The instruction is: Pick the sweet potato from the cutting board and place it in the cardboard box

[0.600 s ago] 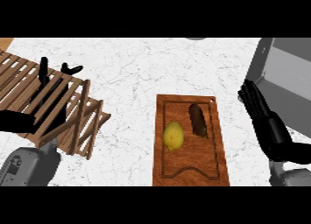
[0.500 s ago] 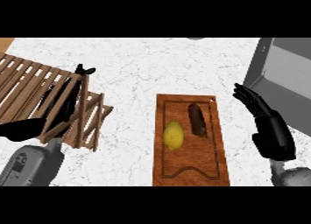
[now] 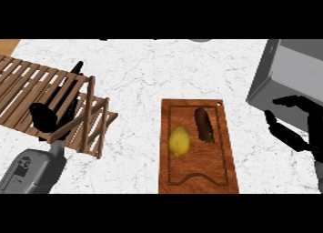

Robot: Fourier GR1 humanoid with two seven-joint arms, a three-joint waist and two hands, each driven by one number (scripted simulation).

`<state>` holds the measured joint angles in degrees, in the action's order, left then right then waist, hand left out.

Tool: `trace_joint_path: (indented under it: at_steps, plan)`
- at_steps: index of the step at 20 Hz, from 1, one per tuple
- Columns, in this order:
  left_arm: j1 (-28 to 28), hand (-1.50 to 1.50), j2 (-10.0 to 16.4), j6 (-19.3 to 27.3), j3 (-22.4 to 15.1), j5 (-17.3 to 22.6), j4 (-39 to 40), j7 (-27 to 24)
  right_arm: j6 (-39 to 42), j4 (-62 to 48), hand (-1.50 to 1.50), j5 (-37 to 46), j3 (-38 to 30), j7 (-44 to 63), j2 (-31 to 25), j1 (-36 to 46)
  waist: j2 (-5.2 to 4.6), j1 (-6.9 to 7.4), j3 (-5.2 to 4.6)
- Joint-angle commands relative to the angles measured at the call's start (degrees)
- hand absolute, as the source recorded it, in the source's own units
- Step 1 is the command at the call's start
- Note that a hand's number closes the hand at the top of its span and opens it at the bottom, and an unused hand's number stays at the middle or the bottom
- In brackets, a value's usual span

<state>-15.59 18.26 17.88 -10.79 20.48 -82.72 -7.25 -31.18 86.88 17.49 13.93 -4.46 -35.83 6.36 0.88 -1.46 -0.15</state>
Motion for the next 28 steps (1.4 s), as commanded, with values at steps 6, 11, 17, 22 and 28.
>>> trace_joint_path:
  at_steps: [6, 11, 17, 22, 28]
  plan:
    - [8.9, 0.0, 3.0, 4.5, -0.5, -3.3, 6.4, 5.7, -8.1, 1.2, -1.5, 24.9, 2.9, 14.7, -3.6, -3.5, -0.63, 0.03, -0.82]
    - [9.4, 0.0, 3.7, 4.8, -0.9, -4.1, 4.7, 7.9, -2.6, 3.3, -1.5, 33.0, 6.0, 26.7, -0.6, -5.4, -0.65, -0.1, -0.96]
    - [8.6, 0.0, 4.1, 4.0, -1.5, -4.6, 3.4, 9.8, 10.2, 6.6, -1.5, 41.7, 10.5, 41.2, 2.6, -3.7, -0.86, 1.7, -0.96]
    - [7.4, 0.0, 3.8, 3.7, -1.7, -5.0, 3.2, 10.9, 22.3, 9.1, -1.5, 48.6, 14.7, 55.2, 8.7, -0.2, -0.84, 3.18, -0.66]
    - [6.5, 0.0, 4.1, 2.2, -0.9, -5.1, 4.9, 11.0, 37.3, 7.1, -1.5, 55.1, 19.7, 70.7, 18.3, 4.8, -1.17, 4.33, -0.46]
